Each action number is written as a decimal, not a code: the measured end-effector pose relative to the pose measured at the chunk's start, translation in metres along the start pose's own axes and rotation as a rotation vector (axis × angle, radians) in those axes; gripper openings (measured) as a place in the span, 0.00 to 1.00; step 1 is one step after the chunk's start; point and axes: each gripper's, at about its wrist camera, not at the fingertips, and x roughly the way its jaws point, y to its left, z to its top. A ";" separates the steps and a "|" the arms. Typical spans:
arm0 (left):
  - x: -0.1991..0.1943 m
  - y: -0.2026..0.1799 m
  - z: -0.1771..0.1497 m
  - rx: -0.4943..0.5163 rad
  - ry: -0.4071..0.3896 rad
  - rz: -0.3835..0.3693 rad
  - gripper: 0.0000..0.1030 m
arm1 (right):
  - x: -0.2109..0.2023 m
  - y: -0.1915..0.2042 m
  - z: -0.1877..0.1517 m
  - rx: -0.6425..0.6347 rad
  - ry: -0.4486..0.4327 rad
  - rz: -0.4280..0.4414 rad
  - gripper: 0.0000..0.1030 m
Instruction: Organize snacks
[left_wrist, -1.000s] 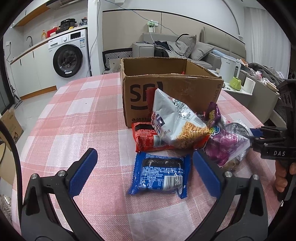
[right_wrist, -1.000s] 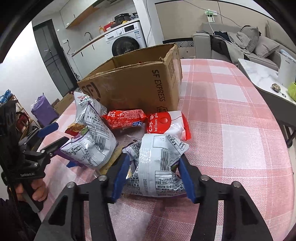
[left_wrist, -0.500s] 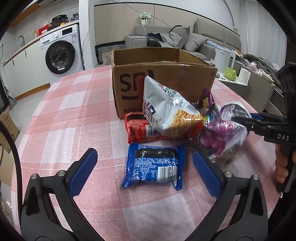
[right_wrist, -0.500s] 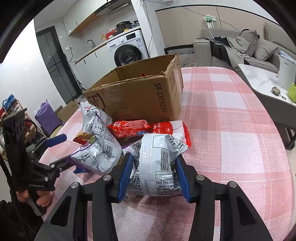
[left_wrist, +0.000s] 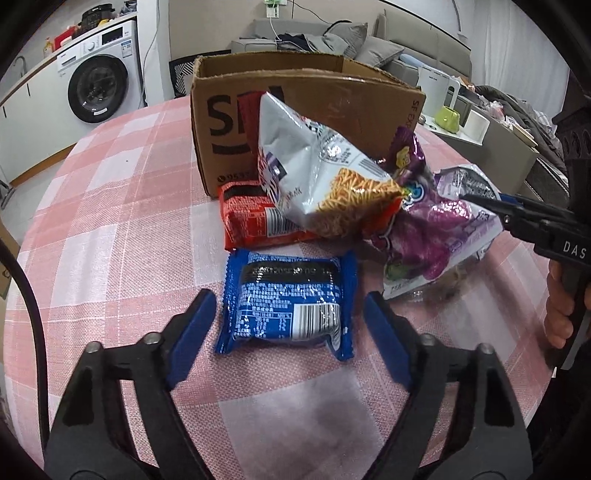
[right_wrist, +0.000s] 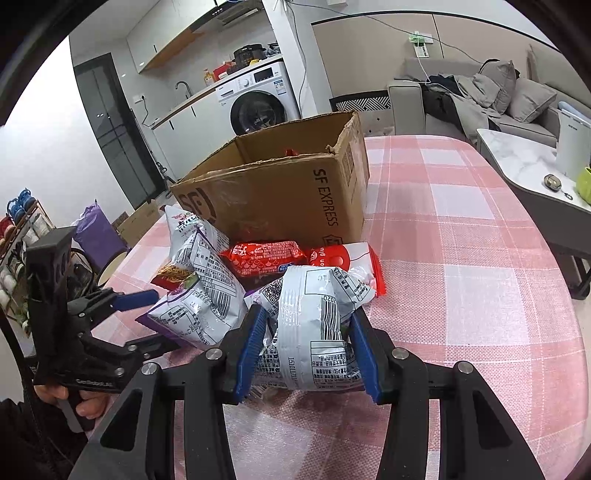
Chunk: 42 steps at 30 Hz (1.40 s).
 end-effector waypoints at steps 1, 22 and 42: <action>0.002 0.000 0.000 -0.001 0.006 -0.003 0.62 | 0.000 0.000 0.000 -0.002 -0.001 -0.001 0.46; -0.017 0.011 -0.016 -0.019 -0.046 -0.019 0.42 | -0.007 0.000 0.003 0.003 -0.032 -0.008 0.46; -0.079 0.028 -0.006 -0.056 -0.206 0.037 0.42 | -0.032 0.005 0.012 0.006 -0.120 -0.007 0.46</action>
